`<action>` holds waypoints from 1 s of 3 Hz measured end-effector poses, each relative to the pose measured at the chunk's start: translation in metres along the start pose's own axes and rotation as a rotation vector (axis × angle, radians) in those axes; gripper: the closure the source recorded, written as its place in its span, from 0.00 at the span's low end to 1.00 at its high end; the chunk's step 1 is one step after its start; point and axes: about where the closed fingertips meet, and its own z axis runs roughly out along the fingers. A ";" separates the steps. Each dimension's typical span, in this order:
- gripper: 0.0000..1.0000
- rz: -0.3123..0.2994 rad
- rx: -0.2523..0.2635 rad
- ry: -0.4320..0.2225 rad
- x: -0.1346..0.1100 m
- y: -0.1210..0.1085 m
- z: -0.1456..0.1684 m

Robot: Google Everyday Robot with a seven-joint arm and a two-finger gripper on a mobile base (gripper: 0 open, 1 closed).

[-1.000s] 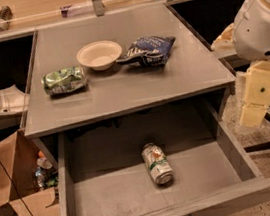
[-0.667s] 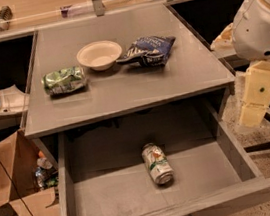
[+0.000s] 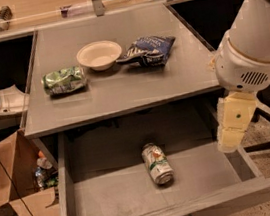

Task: Pick 7up can from top drawer and place on counter

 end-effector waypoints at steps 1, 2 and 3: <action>0.00 0.000 -0.001 0.000 0.000 0.000 0.000; 0.00 0.009 -0.091 -0.024 -0.006 0.018 0.027; 0.00 0.006 -0.133 -0.034 -0.008 0.026 0.038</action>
Offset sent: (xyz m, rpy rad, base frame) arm -0.0197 0.0260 -0.0546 0.0891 0.1643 0.0142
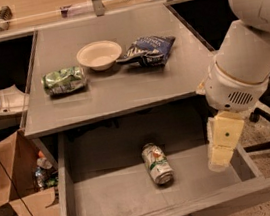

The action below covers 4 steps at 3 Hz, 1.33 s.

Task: Pick 7up can from top drawer and place on counter

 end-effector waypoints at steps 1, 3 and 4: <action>0.00 -0.027 -0.051 0.000 0.000 0.007 0.008; 0.00 -0.012 -0.086 -0.024 -0.007 0.012 0.030; 0.00 0.032 -0.074 -0.006 -0.015 0.014 0.056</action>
Offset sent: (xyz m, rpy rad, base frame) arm -0.0053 0.0031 -0.0073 0.0099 0.0388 0.0342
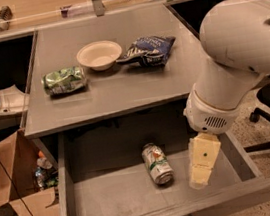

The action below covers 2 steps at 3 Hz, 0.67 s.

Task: Pick 7up can from top drawer and place on counter

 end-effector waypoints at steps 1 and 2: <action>0.00 0.034 -0.005 0.043 -0.005 0.005 0.010; 0.00 0.038 -0.007 0.042 -0.006 0.004 0.013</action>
Offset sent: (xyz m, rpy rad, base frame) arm -0.0107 0.0137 -0.0075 -0.0582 0.0489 -0.0125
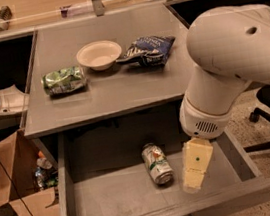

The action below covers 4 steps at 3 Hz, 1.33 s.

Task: Pick 7up can from top drawer and place on counter

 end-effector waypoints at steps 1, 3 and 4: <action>0.00 0.033 -0.011 -0.007 -0.009 -0.007 0.020; 0.00 0.060 -0.063 -0.025 -0.023 -0.017 0.047; 0.00 0.060 -0.063 -0.025 -0.023 -0.017 0.047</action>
Offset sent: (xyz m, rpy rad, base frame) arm 0.0306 0.0276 -0.0497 0.0546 0.0497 -0.0911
